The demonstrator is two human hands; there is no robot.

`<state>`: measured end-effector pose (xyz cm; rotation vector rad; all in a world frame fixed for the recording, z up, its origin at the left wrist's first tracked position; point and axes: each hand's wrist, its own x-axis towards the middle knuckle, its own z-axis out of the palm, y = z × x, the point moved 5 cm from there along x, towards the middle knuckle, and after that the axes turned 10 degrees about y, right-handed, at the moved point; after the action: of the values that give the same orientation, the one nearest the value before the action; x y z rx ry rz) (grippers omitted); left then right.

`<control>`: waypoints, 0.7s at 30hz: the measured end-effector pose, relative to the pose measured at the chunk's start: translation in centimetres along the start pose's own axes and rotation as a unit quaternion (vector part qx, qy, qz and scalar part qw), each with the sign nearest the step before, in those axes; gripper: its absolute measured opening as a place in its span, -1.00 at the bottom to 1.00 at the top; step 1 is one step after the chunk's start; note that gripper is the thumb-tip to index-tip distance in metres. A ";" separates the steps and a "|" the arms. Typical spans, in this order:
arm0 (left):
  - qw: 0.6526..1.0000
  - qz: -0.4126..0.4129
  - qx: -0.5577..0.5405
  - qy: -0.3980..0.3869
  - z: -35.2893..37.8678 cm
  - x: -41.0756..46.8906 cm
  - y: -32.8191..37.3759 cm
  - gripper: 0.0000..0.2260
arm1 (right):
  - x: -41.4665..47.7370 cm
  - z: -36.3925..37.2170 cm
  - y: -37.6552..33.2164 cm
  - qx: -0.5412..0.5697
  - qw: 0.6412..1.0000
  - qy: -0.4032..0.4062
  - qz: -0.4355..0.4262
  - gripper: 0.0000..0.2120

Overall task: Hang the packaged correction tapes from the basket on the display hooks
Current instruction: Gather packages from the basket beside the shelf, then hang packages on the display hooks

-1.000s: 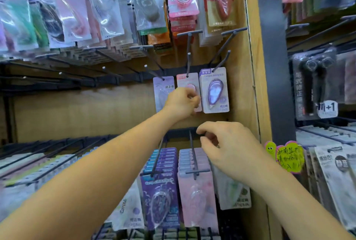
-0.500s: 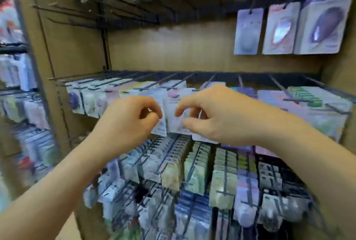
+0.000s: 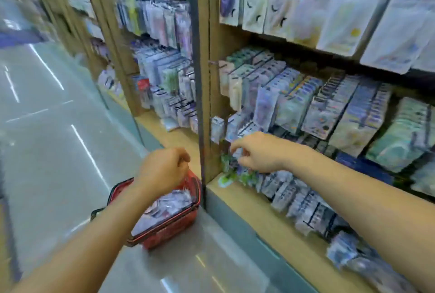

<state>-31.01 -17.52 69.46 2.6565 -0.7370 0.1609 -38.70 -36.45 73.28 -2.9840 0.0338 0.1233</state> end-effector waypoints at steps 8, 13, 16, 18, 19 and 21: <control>0.947 -0.279 -0.157 0.035 7.2 -4.7 -20.3 -0.82 | 10.4 15.5 -5.9 0.203 0.975 0.047 0.079 -0.68; 0.883 -0.413 -0.213 0.063 12.0 -6.4 -29.1 -0.78 | 16.7 24.1 -7.0 0.278 0.952 0.041 0.118 -0.69; 0.868 -0.443 -0.216 0.051 15.8 -6.0 -33.5 -0.79 | 20.6 29.1 -6.3 0.295 0.945 0.026 0.142 -0.72; 0.867 -0.455 -0.203 0.036 18.1 -5.0 -36.1 -0.81 | 23.6 32.7 -5.9 0.298 0.942 0.017 0.155 -0.74; 0.865 -0.461 -0.196 0.026 19.3 -4.4 -37.4 -0.82 | 25.1 34.6 -5.6 0.303 0.938 0.008 0.167 -0.74; 0.861 -0.475 -0.182 0.007 21.9 -3.2 -39.8 -0.83 | 28.0 38.4 -5.2 0.314 0.929 -0.021 0.195 -0.72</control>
<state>-12.95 7.04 35.61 2.3229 0.5507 -0.2100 -13.71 -25.84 33.92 -2.2970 0.5531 0.1802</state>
